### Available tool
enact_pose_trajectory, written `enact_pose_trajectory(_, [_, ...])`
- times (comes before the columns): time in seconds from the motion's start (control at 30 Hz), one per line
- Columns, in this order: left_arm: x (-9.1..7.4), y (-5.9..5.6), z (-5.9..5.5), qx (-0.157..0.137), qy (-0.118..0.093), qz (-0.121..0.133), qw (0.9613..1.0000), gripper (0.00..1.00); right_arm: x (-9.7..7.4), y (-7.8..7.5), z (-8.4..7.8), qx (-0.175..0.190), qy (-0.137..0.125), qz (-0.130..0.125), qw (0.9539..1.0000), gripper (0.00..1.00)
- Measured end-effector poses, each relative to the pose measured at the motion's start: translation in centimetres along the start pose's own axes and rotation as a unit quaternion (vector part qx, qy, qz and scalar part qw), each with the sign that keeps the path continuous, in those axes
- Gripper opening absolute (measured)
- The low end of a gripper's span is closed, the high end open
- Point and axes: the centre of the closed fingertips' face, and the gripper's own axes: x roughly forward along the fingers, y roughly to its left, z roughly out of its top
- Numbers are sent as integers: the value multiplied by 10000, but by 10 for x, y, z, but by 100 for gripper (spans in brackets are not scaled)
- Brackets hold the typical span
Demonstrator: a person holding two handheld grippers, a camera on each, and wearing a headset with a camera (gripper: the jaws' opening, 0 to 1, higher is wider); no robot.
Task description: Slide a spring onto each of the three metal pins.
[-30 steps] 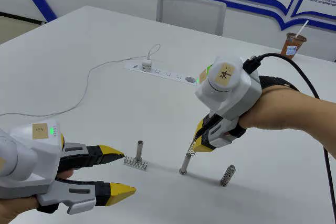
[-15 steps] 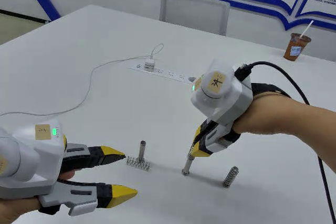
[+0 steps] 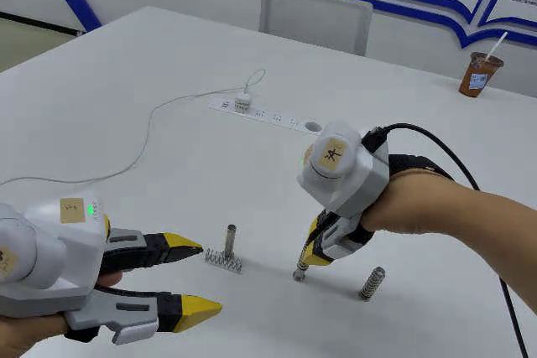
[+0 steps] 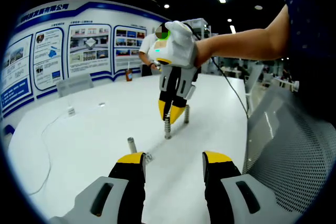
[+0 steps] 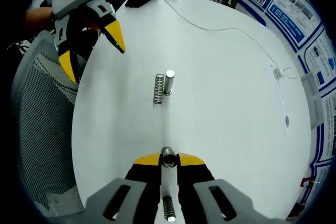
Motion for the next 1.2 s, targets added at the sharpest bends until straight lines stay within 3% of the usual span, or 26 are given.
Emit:
enact_pose_trajectory(0.47, [1,1,-1,-10,18,-4,10000,44,14,0,-5,126,64,-32,9999,12])
enact_pose_trajectory(0.8, [5,-2,1,4,26,-66,10000,44,14,0,-5,229,5,-40,9997,13])
enact_pose_trajectory(0.93, [5,-2,2,20,31,-58,10000,44,12,1,-5,251,-49,-54,9997,18])
enact_pose_trajectory(1.2, [2,0,3,40,18,-1,10000,44,-1,3,6,240,-275,-109,9993,23])
